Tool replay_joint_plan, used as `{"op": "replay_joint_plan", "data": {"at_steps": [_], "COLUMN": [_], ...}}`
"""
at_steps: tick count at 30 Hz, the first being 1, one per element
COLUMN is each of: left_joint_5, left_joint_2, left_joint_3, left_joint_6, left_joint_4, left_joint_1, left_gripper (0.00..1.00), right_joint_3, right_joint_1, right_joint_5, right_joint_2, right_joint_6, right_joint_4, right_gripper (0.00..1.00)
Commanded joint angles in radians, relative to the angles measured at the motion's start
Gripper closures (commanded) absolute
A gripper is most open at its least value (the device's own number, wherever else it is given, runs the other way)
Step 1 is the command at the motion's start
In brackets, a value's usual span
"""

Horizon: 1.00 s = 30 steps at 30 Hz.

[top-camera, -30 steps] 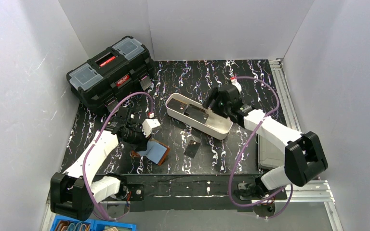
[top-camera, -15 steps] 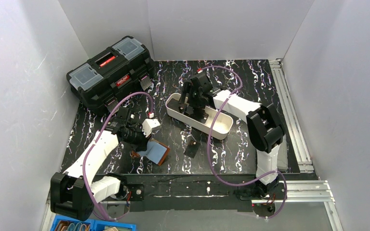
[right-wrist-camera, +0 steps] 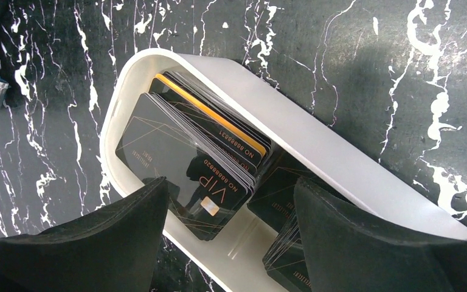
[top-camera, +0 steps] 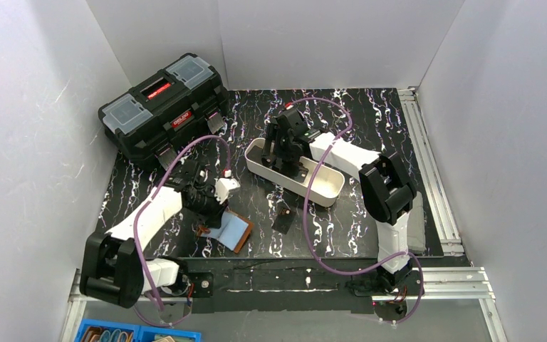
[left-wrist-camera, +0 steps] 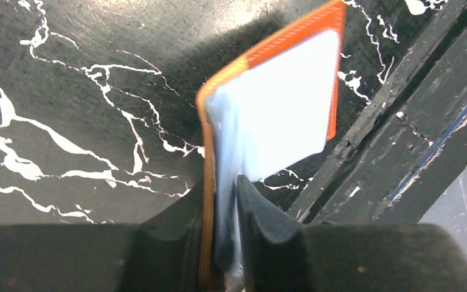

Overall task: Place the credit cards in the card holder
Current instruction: Place the card holder at the center of the board.

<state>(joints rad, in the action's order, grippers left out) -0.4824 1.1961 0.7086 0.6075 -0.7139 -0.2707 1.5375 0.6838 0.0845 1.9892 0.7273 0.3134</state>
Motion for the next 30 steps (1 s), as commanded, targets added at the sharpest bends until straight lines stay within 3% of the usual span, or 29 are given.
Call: {"op": "replay_joint_plan", "data": {"at_steps": [1, 3, 4, 5, 7, 9, 11, 12, 14, 17, 27, 29, 30], "left_joint_5": [0.010, 0.052, 0.077, 0.111, 0.179, 0.176, 0.112, 0.106, 0.114, 0.159, 0.116, 0.107, 0.096], "left_joint_2": [0.072, 0.091, 0.094, 0.099, 0.109, 0.111, 0.139, 0.156, 0.199, 0.290, 0.471, 0.503, 0.513], "left_joint_3": [0.047, 0.061, 0.058, 0.056, 0.069, 0.210, 0.408, 0.501, 0.546, 0.539, 0.656, 0.695, 0.713], "left_joint_6": [-0.008, -0.018, -0.023, -0.024, -0.034, -0.028, -0.028, -0.058, -0.089, -0.120, -0.097, -0.098, -0.097], "left_joint_4": [-0.017, 0.002, 0.024, 0.042, 0.077, 0.021, -0.084, -0.056, 0.055, 0.229, 0.280, 0.278, 0.278], "left_joint_1": [-0.007, -0.006, -0.006, -0.007, -0.005, 0.000, 0.003, 0.002, 0.001, 0.001, 0.002, 0.002, 0.001], "left_gripper": [0.69, 0.44, 0.11, 0.02, 0.02, 0.02, 0.02, 0.02, 0.02, 0.02, 0.01, 0.01, 0.01], "right_joint_3": [0.032, 0.031, 0.034, 0.038, 0.049, 0.033, 0.051, 0.052, 0.044, -0.008, -0.177, -0.216, -0.231], "right_joint_1": [0.022, 0.027, 0.027, 0.028, 0.028, 0.028, 0.027, 0.026, 0.025, 0.023, 0.006, 0.004, 0.002], "right_joint_5": [0.026, 0.033, 0.032, 0.028, 0.025, 0.035, 0.055, 0.075, 0.088, 0.104, 0.101, 0.098, 0.097], "right_joint_2": [0.001, 0.002, 0.007, 0.012, 0.030, 0.025, 0.038, 0.035, 0.023, -0.027, -0.178, -0.216, -0.245], "right_joint_6": [-0.046, -0.070, -0.081, -0.089, -0.109, -0.119, -0.116, -0.112, -0.113, -0.105, -0.071, -0.068, -0.063], "right_joint_4": [-0.011, -0.022, -0.027, -0.028, -0.022, -0.033, -0.025, -0.025, -0.029, -0.050, -0.121, -0.133, -0.135], "right_gripper": [0.20, 0.21, 0.22, 0.23, 0.27, 0.40, 0.62, 0.70, 0.83, 0.88, 0.93, 0.85, 0.75]}}
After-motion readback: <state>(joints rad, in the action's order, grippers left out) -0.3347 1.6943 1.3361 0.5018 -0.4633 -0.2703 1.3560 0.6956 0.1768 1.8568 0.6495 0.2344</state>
